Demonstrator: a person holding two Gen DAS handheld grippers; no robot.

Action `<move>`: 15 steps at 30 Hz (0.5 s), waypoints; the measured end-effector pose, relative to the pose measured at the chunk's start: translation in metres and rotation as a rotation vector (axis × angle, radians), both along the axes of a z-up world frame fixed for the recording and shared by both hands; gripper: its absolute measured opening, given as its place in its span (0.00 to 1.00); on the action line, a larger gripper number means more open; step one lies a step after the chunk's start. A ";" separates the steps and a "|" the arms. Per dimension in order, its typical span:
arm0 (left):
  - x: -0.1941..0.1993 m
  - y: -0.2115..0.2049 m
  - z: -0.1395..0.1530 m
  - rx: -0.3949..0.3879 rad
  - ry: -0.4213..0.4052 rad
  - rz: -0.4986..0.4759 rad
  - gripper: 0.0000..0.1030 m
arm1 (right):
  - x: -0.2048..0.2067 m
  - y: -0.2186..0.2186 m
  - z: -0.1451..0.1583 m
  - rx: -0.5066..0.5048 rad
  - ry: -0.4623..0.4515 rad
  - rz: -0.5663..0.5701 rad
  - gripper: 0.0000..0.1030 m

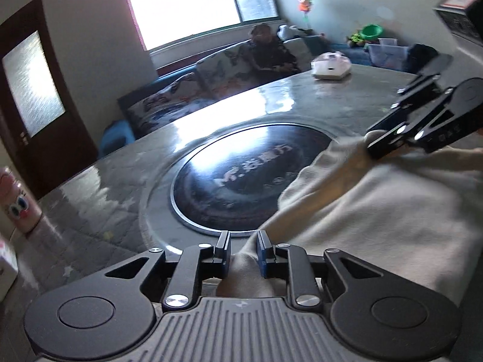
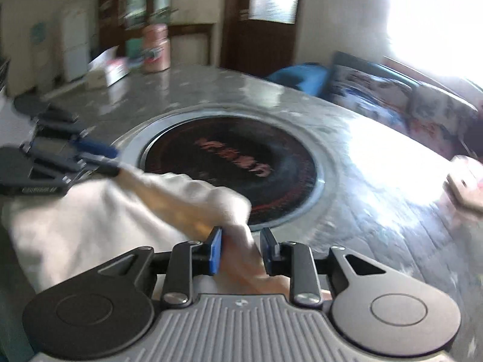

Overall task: Fold clothes
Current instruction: 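Lift the hem with both grippers and fold it toward the collar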

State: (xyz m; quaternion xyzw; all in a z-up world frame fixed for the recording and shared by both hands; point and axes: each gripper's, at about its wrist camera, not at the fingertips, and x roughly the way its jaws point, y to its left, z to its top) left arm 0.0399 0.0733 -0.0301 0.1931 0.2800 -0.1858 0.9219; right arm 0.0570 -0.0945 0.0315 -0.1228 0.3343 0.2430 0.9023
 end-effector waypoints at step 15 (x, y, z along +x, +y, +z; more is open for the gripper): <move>-0.053 -0.029 0.042 -0.258 0.028 0.027 0.21 | -0.024 -0.023 0.001 0.096 0.012 -0.054 0.24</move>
